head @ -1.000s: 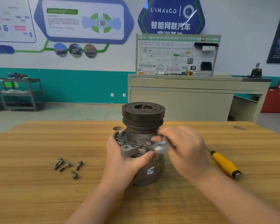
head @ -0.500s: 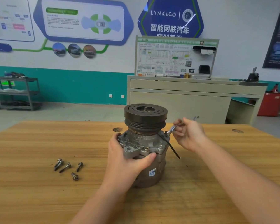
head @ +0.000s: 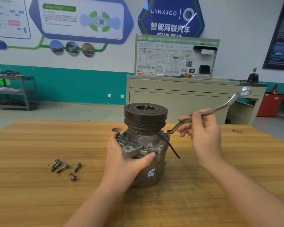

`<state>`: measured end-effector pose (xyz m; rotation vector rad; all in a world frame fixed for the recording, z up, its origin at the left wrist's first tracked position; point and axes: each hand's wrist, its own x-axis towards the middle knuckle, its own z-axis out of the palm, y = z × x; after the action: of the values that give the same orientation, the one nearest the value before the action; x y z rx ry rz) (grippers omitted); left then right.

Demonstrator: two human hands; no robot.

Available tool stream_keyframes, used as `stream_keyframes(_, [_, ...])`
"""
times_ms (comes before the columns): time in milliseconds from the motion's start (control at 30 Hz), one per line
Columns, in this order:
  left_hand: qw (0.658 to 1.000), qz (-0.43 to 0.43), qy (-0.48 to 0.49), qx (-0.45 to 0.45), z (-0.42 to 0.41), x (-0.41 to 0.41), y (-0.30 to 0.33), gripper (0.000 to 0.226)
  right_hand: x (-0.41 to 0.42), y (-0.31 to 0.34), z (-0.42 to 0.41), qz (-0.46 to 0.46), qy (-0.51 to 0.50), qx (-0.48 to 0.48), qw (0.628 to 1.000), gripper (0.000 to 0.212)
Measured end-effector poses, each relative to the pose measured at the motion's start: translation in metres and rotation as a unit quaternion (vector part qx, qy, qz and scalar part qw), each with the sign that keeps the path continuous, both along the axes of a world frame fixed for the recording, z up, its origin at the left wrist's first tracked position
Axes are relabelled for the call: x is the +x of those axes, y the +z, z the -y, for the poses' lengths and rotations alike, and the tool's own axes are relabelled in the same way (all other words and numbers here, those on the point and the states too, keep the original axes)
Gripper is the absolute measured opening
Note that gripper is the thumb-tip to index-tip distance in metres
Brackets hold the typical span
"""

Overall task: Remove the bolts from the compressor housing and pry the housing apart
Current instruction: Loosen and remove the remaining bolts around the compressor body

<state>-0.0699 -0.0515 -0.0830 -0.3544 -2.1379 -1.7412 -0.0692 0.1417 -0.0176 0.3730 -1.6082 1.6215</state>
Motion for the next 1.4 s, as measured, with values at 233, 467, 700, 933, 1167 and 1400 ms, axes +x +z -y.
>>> stream_keyframes(233, [1.000, -0.004, 0.009, -0.005, -0.001, 0.000, 0.000, 0.131, 0.003, -0.020, 0.008, -0.177, -0.116, 0.290, 0.933, 0.022])
stream_keyframes(467, [1.000, 0.007, -0.004, -0.001, 0.000, 0.001, 0.002, 0.126, 0.009, -0.042, 0.017, -0.160, -0.036, 0.044, 0.986, 0.012])
stream_keyframes(700, [1.000, 0.004, -0.007, -0.002, -0.001, 0.002, 0.003, 0.116, -0.048, 0.003, -0.008, 0.209, 0.144, -0.360, 0.898, 0.021])
stream_keyframes(933, [1.000, 0.002, -0.012, 0.007, 0.000, 0.002, 0.004, 0.113, -0.061, 0.007, -0.019, 0.266, 0.304, -0.399, 0.823, 0.028])
stream_keyframes(1167, [1.000, 0.009, -0.012, 0.004, 0.000, 0.001, 0.003, 0.115, -0.013, -0.001, -0.009, 0.093, 0.093, -0.182, 0.975, 0.018])
stream_keyframes(1400, [1.000, -0.005, 0.001, -0.001, -0.001, 0.004, 0.005, 0.118, 0.006, -0.018, 0.011, -0.111, -0.068, 0.201, 0.971, 0.013])
